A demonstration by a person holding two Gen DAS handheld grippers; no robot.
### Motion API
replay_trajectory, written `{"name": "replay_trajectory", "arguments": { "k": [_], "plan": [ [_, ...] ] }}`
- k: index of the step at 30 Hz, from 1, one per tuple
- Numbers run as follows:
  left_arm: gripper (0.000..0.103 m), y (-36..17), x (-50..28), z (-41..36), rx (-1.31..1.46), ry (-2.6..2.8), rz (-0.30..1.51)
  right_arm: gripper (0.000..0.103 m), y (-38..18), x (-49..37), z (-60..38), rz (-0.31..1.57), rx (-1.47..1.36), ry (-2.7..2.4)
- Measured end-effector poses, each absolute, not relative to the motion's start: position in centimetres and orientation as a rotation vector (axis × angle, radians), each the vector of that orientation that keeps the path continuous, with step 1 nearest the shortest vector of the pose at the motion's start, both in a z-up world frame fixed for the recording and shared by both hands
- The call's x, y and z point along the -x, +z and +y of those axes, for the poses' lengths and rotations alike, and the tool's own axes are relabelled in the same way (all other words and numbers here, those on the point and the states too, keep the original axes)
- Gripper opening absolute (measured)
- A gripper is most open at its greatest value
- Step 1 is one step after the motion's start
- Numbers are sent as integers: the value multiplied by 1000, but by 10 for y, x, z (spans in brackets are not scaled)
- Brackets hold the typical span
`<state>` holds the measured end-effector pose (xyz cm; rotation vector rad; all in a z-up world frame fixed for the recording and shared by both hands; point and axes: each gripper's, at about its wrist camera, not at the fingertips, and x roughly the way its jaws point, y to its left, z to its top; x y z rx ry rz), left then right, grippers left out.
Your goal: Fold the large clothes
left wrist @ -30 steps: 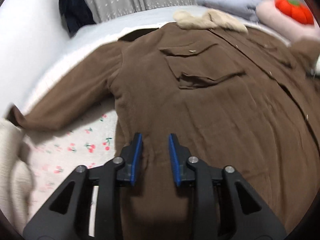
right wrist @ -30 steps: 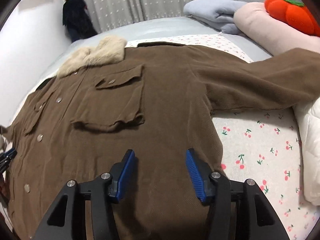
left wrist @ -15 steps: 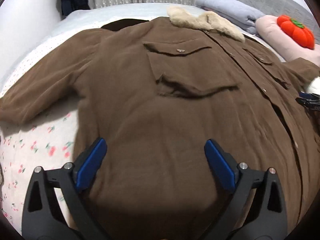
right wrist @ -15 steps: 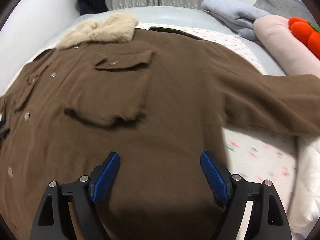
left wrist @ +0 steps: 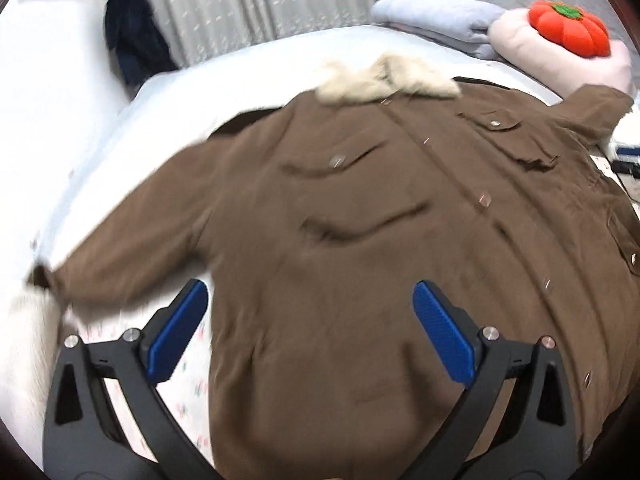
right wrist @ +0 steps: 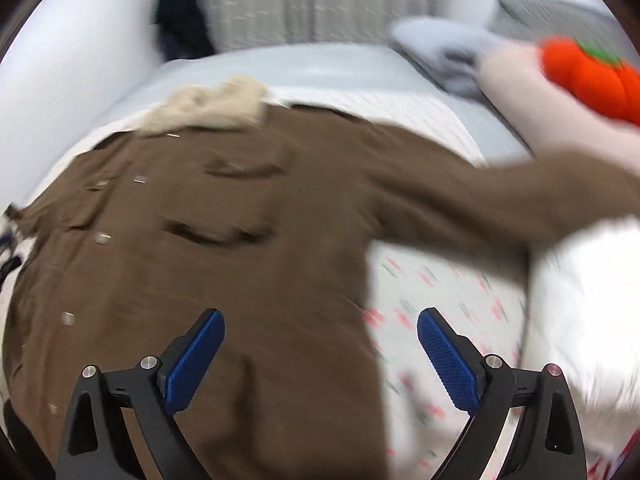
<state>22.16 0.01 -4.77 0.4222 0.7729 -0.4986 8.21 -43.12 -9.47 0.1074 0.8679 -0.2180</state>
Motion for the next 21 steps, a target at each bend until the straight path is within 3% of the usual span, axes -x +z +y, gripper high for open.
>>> {"name": "replay_trajectory", "arguments": {
  "k": [10, 21],
  "plan": [
    [102, -10, -329, -101, -508, -516, 744, 99, -44, -228, -410, 770, -55, -125],
    [102, -37, -468, -226, -450, -473, 846, 99, -73, -391, -423, 786, -53, -87]
  ]
}}
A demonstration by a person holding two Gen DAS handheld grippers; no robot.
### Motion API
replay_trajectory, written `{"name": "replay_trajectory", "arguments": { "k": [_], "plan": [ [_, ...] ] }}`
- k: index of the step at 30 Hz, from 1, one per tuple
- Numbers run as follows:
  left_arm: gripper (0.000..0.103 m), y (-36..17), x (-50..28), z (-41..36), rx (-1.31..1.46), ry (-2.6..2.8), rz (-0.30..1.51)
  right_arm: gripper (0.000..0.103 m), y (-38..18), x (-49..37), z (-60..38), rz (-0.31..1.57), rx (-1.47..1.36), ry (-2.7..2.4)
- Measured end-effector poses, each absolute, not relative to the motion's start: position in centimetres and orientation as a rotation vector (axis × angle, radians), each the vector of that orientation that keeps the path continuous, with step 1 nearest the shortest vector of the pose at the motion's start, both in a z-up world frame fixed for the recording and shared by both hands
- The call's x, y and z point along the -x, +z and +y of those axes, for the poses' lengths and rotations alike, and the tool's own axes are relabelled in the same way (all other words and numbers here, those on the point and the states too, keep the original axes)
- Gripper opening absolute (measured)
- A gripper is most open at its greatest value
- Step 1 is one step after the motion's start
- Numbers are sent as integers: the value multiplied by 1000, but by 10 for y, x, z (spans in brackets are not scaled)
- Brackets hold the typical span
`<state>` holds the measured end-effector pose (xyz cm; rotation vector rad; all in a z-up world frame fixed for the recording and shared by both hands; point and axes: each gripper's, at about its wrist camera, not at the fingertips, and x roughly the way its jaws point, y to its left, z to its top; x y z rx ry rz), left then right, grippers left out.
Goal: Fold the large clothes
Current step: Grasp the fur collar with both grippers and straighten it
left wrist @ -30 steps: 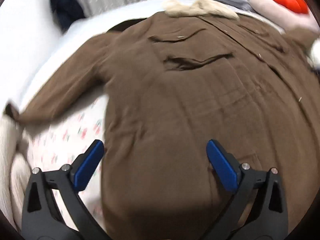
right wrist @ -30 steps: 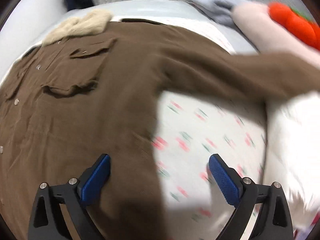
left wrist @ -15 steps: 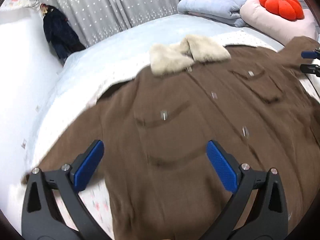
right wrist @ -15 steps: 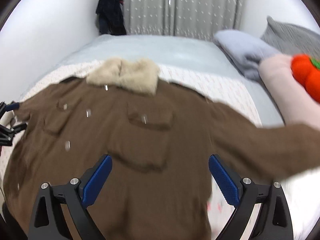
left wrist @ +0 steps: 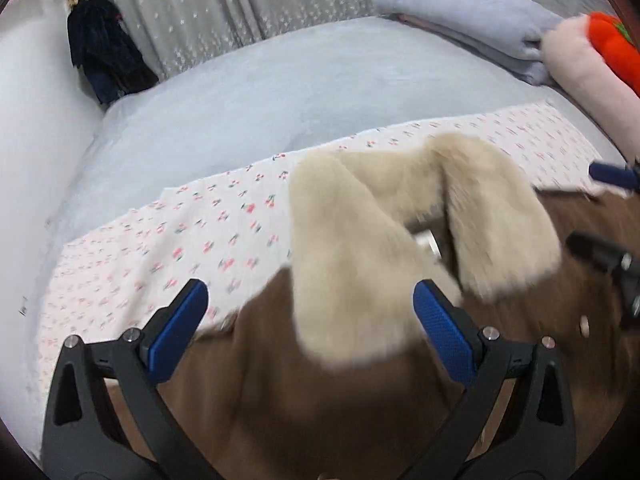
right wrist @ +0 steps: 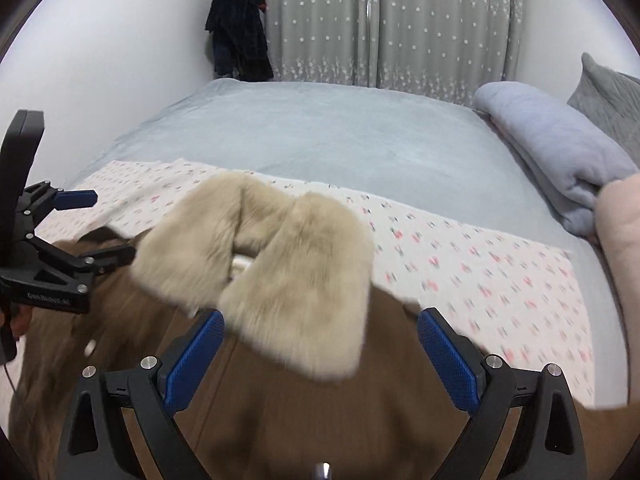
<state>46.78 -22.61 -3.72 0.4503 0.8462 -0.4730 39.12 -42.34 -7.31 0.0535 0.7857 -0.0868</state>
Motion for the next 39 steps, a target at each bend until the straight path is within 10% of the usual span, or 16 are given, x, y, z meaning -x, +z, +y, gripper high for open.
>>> {"name": "replay_trajectory", "arguments": {
  "k": [6, 9, 10, 11, 14, 22, 25, 30, 39],
  "plan": [
    [102, -67, -516, -249, -357, -449, 932, 97, -100, -453, -443, 821, -136, -88],
    [69, -80, -525, -249, -307, -498, 986, 85, -113, -468, -452, 844, -183, -78],
    [34, -83, -526, -247, -272, -553, 1018, 52, -118, -470, -455, 859, -191, -66],
    [23, -84, -524, -245, -237, -584, 1042, 20, -122, -469, -461, 871, -221, -51],
    [17, -65, -512, -225, -124, -600, 947, 0, -115, -444, -492, 743, -309, -191],
    [18, -96, -539, -201, 73, -487, 943, 7, -124, -410, -557, 729, -518, -219],
    [0, -98, -546, -198, 57, -358, 853, 23, -109, -404, -529, 729, -394, -161],
    [2, -119, -558, -172, 118, -276, 916, 61, -96, -391, -498, 719, -259, -124],
    [76, -54, -487, -158, -51, -355, 832, 82, -88, -319, -495, 735, -188, -206]
  ]
}}
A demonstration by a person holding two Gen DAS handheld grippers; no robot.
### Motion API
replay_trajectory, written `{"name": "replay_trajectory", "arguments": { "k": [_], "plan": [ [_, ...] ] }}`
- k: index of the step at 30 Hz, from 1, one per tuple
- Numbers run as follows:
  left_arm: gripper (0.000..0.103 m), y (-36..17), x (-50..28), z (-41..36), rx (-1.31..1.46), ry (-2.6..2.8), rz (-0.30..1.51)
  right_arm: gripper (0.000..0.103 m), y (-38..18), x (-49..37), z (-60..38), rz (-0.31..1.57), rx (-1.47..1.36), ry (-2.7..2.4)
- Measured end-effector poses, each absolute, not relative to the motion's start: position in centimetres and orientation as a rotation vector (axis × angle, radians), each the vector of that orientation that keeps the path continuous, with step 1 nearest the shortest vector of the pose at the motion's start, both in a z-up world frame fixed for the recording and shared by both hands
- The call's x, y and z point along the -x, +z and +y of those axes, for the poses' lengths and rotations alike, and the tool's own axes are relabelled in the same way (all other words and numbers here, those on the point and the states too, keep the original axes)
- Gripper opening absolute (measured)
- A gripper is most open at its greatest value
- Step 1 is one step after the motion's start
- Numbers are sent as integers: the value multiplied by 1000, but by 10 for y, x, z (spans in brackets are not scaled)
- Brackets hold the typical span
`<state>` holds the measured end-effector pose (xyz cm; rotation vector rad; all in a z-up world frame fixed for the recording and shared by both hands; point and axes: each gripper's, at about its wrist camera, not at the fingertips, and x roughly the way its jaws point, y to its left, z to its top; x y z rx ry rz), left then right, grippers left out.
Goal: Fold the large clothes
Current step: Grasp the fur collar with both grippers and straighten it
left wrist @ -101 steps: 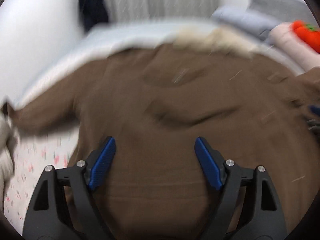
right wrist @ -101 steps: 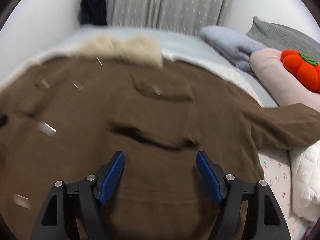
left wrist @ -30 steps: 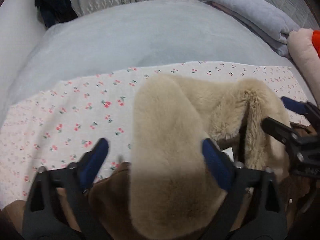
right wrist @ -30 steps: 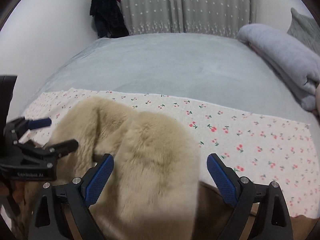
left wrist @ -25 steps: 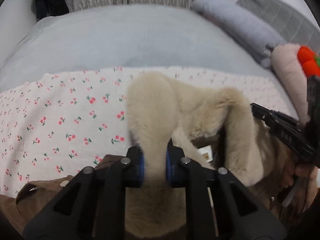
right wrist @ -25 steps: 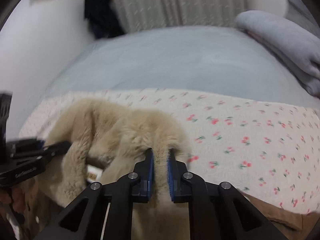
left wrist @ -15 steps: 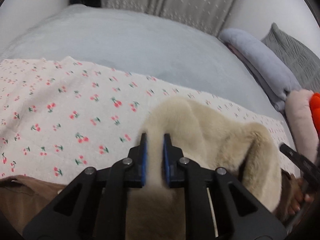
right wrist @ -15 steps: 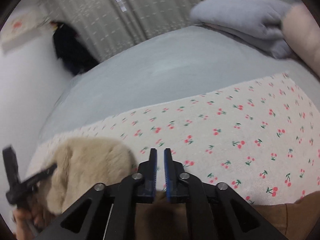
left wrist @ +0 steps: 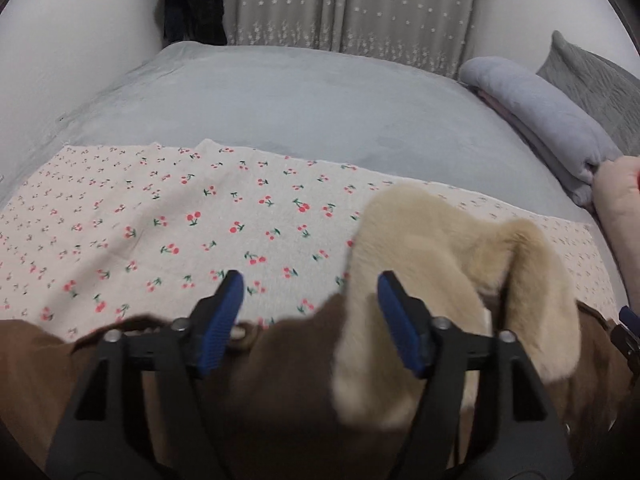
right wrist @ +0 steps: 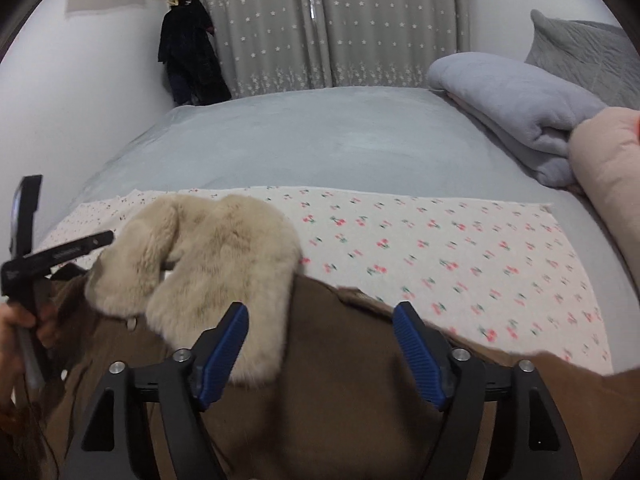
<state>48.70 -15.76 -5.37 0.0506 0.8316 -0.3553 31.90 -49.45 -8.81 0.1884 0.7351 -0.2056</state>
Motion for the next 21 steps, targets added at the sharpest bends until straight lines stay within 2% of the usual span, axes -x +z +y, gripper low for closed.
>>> {"name": "replay_trajectory", "arguments": {
  "k": [6, 11, 16, 21],
  "plan": [
    [85, -33, -436, -144, -112, -404, 873, 85, -61, -251, -528, 767, -174, -320],
    [95, -27, -375, -129, -139, -440, 901, 95, -32, -181, -568, 745, -174, -466],
    [96, -31, -318, -110, -115, -499, 960, 98, -13, -107, -618, 709, -260, -655],
    [96, -26, -278, -95, -143, -466, 939, 99, -7, -33, -666, 666, -387, -883]
  ]
}}
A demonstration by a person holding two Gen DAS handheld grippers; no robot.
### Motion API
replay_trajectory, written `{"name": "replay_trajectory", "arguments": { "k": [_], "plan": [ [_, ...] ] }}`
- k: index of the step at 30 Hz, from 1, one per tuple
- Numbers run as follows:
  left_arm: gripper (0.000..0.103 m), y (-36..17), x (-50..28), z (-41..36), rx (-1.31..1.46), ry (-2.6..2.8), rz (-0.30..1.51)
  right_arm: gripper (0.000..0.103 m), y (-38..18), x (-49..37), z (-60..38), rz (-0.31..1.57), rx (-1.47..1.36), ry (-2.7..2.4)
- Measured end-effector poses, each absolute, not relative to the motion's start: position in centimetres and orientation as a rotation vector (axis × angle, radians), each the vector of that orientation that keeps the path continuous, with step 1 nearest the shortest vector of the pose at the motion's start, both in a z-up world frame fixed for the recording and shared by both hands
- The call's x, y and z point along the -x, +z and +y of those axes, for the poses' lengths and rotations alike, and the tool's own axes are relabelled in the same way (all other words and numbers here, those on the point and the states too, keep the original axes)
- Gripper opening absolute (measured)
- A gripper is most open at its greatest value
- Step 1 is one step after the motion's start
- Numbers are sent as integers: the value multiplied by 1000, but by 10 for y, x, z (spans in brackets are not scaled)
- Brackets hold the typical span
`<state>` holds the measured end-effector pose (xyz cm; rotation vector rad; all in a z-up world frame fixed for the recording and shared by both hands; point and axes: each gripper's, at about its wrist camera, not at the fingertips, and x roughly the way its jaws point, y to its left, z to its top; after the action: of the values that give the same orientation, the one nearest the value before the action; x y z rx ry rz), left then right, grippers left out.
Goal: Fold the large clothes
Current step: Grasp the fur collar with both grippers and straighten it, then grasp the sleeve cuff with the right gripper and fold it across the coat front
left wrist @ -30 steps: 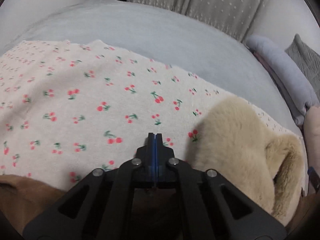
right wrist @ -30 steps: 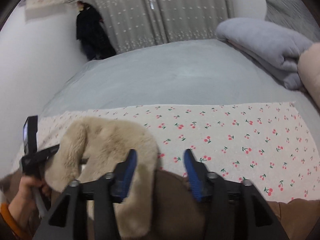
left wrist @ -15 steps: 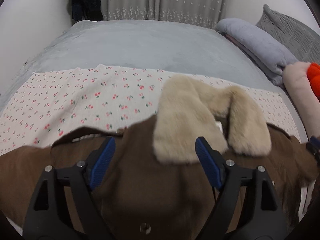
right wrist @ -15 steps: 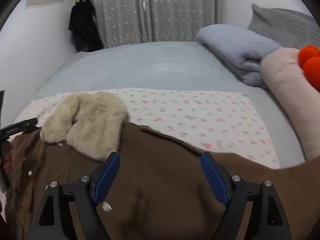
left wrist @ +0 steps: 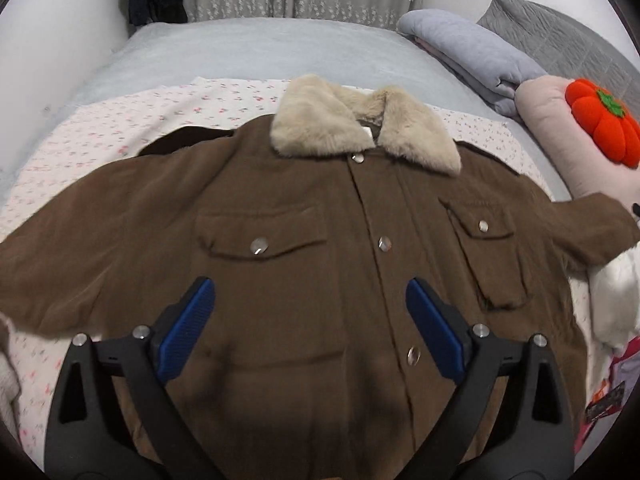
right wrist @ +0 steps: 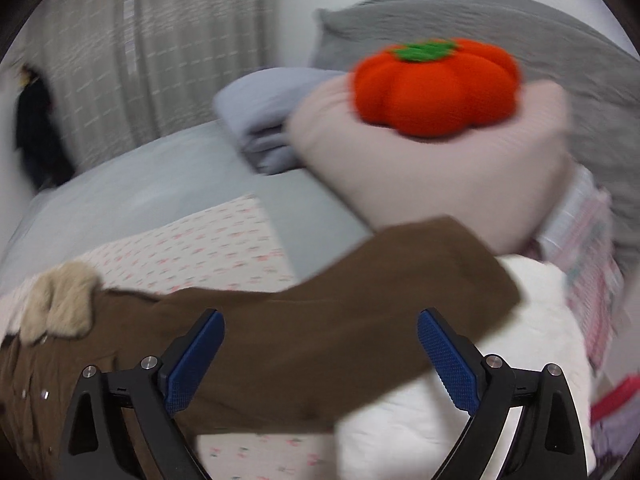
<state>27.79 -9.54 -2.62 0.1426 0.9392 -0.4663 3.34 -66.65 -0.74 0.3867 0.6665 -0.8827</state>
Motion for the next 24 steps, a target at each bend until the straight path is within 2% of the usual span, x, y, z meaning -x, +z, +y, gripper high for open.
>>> {"name": "replay_trajectory", "arguments": {
  "k": [4, 9, 13, 15, 16, 17, 19, 21, 24],
  "plan": [
    [96, -22, -253, -83, -134, -442, 927, 99, -16, 4, -689, 665, -435, -962],
    [96, -21, -231, -80, -130, -420, 937, 99, -35, 10, -713, 671, -499, -927],
    [96, -16, -223, -82, -121, -435, 957, 89, -50, -2, -732, 642, -578, -822],
    [96, -9, -220, -81, -125, -427, 936, 79, -54, -12, -738, 633, -573, -836],
    [96, -6, -220, -80, -120, -424, 920, 65, -56, -17, -741, 638, -568, -847],
    [96, -4, -221, -79, -114, -421, 913, 41, -58, -22, -744, 647, -563, -866],
    [96, -3, -226, -78, -90, -414, 905, 8, -57, -26, -750, 671, -596, -902],
    [97, -7, -236, -79, -56, -420, 900, 6, -44, -24, -745, 614, -625, -884],
    [97, -18, -245, -82, -26, -426, 888, 5, -11, -37, -717, 563, -489, -846]
  ]
}}
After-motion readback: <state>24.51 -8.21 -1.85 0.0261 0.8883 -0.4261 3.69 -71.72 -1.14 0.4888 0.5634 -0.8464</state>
